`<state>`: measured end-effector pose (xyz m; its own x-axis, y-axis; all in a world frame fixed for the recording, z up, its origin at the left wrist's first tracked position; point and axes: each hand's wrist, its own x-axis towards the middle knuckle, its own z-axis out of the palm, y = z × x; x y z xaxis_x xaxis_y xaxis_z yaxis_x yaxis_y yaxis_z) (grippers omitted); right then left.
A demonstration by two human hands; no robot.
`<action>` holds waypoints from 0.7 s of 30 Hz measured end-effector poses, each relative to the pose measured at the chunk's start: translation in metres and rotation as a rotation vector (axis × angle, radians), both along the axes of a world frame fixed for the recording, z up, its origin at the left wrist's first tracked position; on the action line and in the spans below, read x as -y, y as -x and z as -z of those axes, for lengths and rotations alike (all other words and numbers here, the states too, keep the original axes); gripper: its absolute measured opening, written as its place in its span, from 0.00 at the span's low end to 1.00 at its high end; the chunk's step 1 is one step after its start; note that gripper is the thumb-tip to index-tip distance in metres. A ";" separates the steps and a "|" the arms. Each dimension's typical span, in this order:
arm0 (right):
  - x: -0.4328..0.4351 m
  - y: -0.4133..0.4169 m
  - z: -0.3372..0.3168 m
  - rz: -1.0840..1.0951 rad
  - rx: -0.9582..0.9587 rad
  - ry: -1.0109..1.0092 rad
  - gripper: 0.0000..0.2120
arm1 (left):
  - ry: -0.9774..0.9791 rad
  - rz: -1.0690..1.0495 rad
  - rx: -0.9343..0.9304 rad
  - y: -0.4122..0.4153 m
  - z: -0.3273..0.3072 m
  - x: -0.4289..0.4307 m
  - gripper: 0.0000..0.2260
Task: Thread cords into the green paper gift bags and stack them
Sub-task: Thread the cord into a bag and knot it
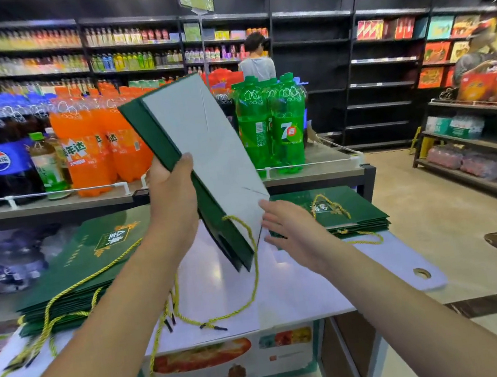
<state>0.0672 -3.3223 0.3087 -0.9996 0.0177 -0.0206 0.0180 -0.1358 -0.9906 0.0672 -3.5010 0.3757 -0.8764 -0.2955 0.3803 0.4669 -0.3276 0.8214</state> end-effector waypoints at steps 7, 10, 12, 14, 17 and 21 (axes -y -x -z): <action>-0.011 0.003 -0.002 -0.046 0.090 0.232 0.13 | -0.455 0.221 0.013 -0.006 0.012 -0.018 0.15; -0.029 0.007 -0.002 0.026 0.048 0.200 0.16 | -0.335 0.253 0.055 -0.003 0.030 -0.016 0.14; -0.048 0.013 -0.003 0.118 0.012 0.159 0.13 | -0.058 0.241 0.134 -0.008 0.046 -0.011 0.12; -0.068 0.016 -0.003 0.142 0.011 0.104 0.15 | 0.214 0.272 0.276 -0.014 0.059 -0.001 0.12; -0.090 0.018 0.008 0.132 0.035 0.020 0.15 | 0.771 0.362 0.458 -0.020 0.070 0.021 0.20; -0.109 0.020 0.035 0.123 0.058 -0.060 0.12 | 1.346 0.102 0.314 -0.017 0.085 0.035 0.22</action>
